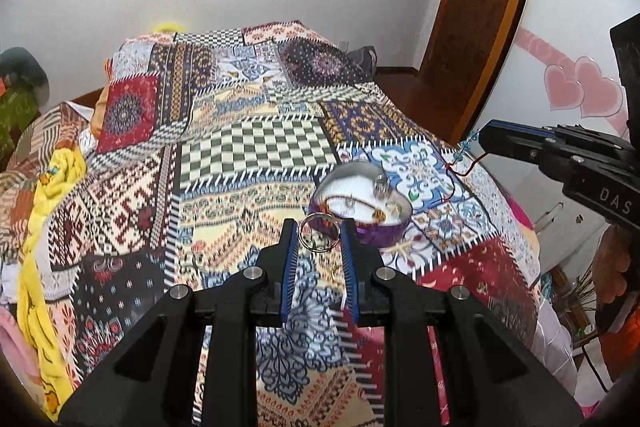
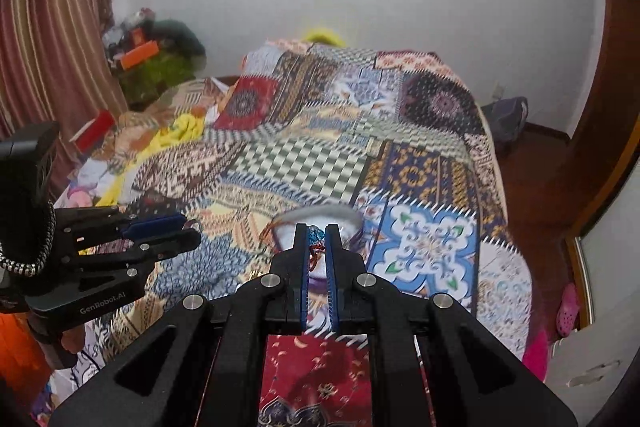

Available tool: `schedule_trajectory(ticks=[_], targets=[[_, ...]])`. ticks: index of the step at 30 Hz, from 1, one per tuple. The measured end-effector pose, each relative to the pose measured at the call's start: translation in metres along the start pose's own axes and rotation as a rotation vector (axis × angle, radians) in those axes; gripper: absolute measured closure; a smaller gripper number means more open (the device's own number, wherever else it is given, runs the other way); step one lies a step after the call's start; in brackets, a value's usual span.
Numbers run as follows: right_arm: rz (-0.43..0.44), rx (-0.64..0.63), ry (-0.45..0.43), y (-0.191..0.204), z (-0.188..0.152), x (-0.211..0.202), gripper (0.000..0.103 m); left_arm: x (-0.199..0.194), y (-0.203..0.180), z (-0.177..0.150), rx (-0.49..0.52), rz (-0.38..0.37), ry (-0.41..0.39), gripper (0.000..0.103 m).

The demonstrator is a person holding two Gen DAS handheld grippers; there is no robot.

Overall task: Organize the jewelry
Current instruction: 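Lower the silver ring into the tin with left gripper while right gripper carries the red bracelet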

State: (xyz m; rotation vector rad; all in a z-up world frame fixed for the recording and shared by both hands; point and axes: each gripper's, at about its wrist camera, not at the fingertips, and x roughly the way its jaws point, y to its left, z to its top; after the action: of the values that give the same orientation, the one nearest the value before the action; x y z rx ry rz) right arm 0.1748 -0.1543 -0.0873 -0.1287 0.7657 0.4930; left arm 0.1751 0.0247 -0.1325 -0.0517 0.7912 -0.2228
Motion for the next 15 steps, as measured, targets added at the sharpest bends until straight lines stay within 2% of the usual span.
schedule_trajectory(ticks=[15], targets=[[0.030,-0.011,-0.058,-0.004,0.029,0.009,0.096,0.021,-0.004,0.031,0.023,-0.004,-0.021,0.083]])
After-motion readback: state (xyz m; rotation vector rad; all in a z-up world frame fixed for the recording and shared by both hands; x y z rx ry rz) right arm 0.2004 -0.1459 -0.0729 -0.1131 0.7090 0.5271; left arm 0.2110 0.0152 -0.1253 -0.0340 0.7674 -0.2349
